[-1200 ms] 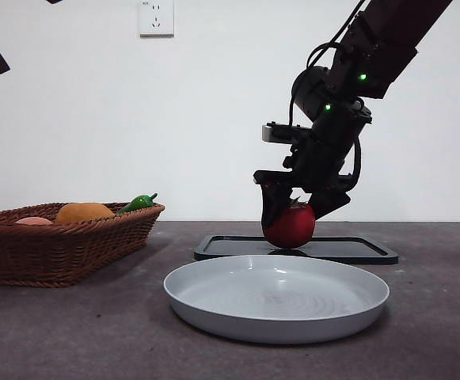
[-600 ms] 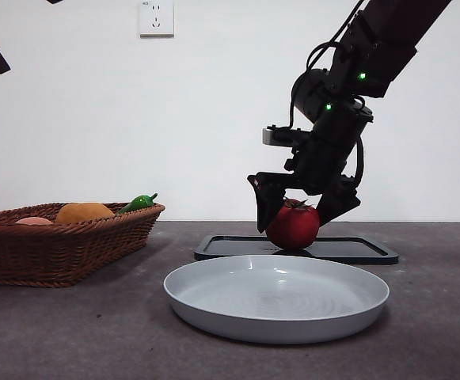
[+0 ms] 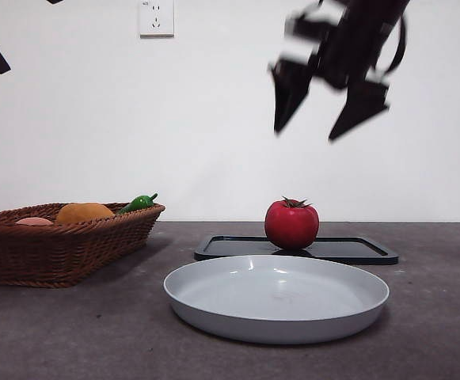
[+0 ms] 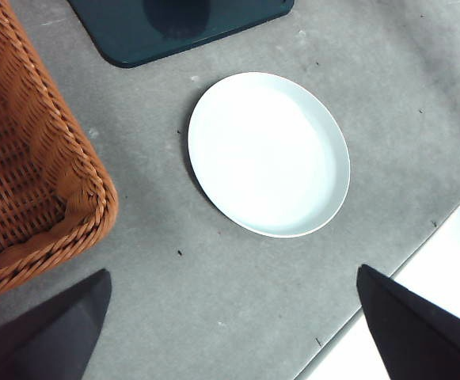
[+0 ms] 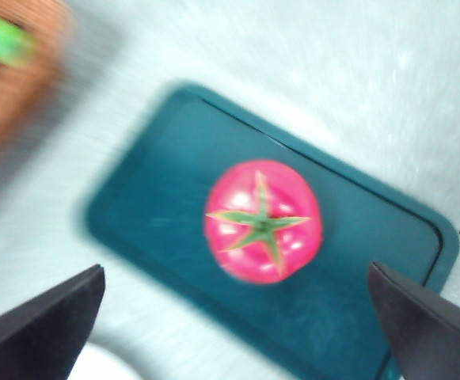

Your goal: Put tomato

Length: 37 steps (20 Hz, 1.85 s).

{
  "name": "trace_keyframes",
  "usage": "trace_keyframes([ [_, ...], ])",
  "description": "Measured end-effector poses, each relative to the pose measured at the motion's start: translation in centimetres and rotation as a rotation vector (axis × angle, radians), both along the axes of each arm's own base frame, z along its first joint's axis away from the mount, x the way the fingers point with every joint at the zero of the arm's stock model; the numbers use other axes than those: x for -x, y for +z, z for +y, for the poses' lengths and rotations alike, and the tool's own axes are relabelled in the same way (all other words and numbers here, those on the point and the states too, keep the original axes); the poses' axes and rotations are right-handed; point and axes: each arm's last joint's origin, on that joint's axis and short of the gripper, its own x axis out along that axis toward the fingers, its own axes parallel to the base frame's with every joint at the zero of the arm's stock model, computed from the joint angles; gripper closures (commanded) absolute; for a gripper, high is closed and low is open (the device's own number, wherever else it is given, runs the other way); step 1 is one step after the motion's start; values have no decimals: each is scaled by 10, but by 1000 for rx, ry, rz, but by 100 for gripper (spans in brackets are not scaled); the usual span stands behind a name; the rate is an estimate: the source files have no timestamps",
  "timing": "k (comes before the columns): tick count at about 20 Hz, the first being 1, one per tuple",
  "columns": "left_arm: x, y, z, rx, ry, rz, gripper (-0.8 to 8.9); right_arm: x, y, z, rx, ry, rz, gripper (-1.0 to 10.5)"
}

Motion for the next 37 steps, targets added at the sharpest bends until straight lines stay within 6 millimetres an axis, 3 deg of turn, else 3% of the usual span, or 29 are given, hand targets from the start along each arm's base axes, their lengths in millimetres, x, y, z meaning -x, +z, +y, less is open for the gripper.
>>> trace_keyframes([
  [3, 0, 0, 0, 0, 0, 0, 317, 38, 48, -13, -43, 16, -77, 402],
  [7, 0, 0, 0, 0, 0, 0, 317, 88, 85, -32, -74, 24, -136, 402],
  [10, 0, 0, 0, 0, 0, -1, 317, 124, 77, -43, -85, 46, -129, 403],
  [15, 0, 0, 0, 1, 0, -5, 317, 188, 38, -56, -102, 116, -88, 403],
  [19, 0, 0, 0, 1, 0, -4, 317, 223, 16, -62, -142, 170, -79, 404],
  [23, 0, 0, 0, 1, 0, -5, 317, 241, 2, -66, -149, 198, -81, 404],
  [28, 0, 0, 0, 1, 0, -4, 317, 244, 6, -68, -171, 201, -122, 407],
  [30, 0, 0, 0, 1, 0, -4, 322, 244, 6, -67, -171, 200, -117, 543],
  [31, 0, 0, 0, 1, 0, -4, 351, 244, 6, -67, -174, 203, -115, 680],
  [33, 0, 0, 0, 0, -2, -6, 529, 244, 6, -67, -185, 218, -110, 931],
  [36, 0, 0, 0, 0, -2, -6, 799, 244, 6, -67, -186, 219, -110, 941],
  [37, 0, 0, 0, 0, -2, -6, 806, 244, 6, -67, -186, 219, -110, 941],
])
